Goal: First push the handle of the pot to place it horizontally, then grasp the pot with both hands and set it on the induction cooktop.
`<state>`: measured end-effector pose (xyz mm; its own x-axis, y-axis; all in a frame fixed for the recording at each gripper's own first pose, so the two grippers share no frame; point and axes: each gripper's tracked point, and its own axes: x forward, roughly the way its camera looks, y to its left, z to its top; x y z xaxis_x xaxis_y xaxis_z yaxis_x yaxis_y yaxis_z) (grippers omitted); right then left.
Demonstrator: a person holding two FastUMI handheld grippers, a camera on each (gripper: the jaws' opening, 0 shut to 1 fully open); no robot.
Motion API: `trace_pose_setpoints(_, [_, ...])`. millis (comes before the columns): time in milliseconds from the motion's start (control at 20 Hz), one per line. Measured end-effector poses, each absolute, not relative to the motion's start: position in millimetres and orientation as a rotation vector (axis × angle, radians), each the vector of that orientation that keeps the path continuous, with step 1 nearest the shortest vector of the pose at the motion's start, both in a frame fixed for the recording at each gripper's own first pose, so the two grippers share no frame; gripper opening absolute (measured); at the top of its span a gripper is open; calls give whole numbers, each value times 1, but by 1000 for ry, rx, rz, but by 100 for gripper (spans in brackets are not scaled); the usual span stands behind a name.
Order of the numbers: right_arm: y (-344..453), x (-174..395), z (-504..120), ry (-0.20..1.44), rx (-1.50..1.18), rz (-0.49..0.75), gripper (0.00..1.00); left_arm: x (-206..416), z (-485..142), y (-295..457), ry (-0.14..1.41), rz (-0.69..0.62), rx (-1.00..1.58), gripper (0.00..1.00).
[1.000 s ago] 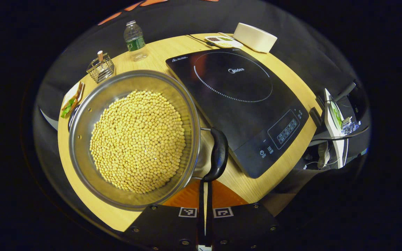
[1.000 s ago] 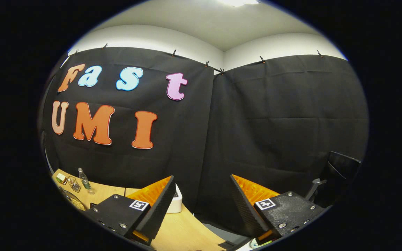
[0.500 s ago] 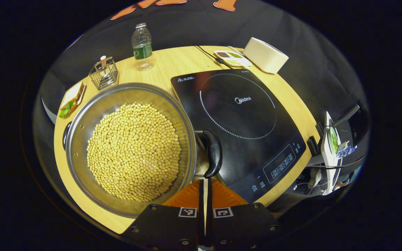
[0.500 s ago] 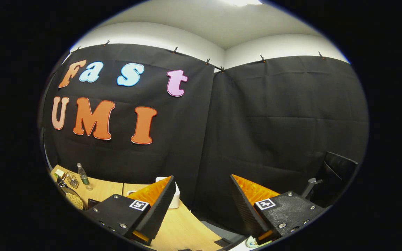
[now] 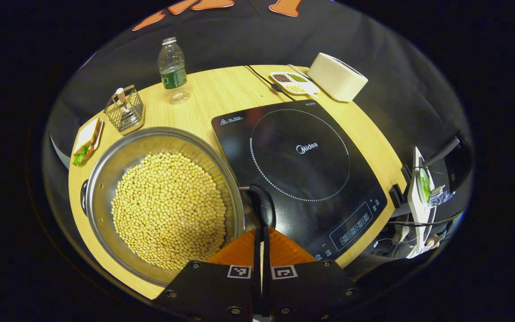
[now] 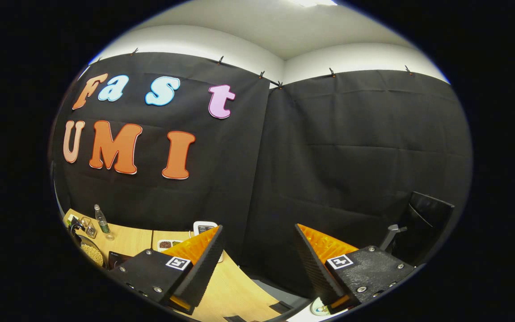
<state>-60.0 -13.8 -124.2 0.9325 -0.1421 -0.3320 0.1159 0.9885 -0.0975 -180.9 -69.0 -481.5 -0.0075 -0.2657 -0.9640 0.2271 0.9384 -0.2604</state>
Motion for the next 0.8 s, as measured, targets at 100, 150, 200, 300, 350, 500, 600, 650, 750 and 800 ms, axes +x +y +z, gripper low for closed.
trace_pose_setpoints(100, [-14,-61,-126,353,-73,-135,95,-188,-483,-64,1551,-386,-38,2])
trace_pose_setpoints(150, [-15,-62,-127,355,-72,-137,95,-190,-482,-61,1559,-385,-39,2])
trace_pose_setpoints(200, [-16,-63,-129,358,-71,-138,95,-191,-482,-59,1566,-382,-46,2])
trace_pose_setpoints(300, [-14,-61,-131,365,-65,-137,95,-200,-483,-56,1597,-383,-60,2])
trace_pose_setpoints(350, [-13,-61,-132,369,-61,-133,95,-205,-483,-56,1613,-388,-58,2])
trace_pose_setpoints(500, [-10,-61,-135,378,-61,-126,95,-206,-487,-59,1613,-397,-49,2])
trace_pose_setpoints(600, [-5,-61,-136,383,-63,-119,95,-200,-492,-64,1604,-387,-59,2])
trace_pose_setpoints(650, [-2,-60,-136,386,-67,-118,95,-198,-494,-66,1604,-381,-55,2])
trace_pose_setpoints(750, [0,-60,-136,395,-77,-112,95,-190,-499,-68,1587,-362,-32,2])
trace_pose_setpoints(800, [1,-61,-137,399,-82,-114,95,-186,-503,-69,1578,-344,-26,1])
